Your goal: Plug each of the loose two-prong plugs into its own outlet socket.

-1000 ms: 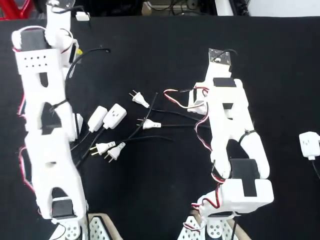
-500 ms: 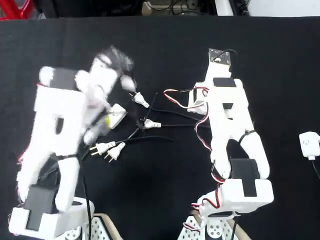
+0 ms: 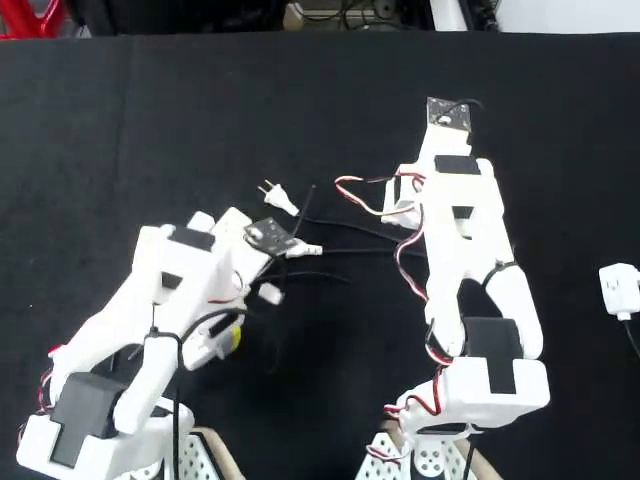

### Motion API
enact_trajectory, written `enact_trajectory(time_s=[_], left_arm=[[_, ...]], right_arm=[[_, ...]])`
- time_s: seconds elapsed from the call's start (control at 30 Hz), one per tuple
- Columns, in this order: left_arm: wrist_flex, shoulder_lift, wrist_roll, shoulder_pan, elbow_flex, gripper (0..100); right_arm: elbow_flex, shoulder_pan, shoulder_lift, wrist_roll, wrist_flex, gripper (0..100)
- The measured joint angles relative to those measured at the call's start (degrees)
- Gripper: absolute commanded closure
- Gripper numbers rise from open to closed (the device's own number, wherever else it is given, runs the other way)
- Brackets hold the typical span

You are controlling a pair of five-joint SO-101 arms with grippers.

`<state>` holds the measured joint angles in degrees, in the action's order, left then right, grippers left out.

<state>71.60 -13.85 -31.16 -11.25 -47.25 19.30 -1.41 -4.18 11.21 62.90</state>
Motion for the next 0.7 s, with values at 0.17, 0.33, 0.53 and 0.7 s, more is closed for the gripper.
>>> enact_trajectory(time_s=[0.17, 0.33, 0.53, 0.7], left_arm=[[-4.0, -0.2, 1.2, 0.0, -2.5, 81], [-4.3, -0.2, 4.7, -0.2, -2.5, 71], [-4.3, -1.1, 8.2, -0.3, -2.4, 70], [-2.2, -8.9, 9.8, -0.3, -2.1, 67]], right_arm=[[0.0, 0.0, 0.0, 0.0, 0.0, 98.6], [0.0, 0.0, 0.0, 0.0, 0.0, 98.6], [0.0, 0.0, 0.0, 0.0, 0.0, 98.6], [-0.8, 0.0, 0.0, 0.2, 1.5, 98.6]])
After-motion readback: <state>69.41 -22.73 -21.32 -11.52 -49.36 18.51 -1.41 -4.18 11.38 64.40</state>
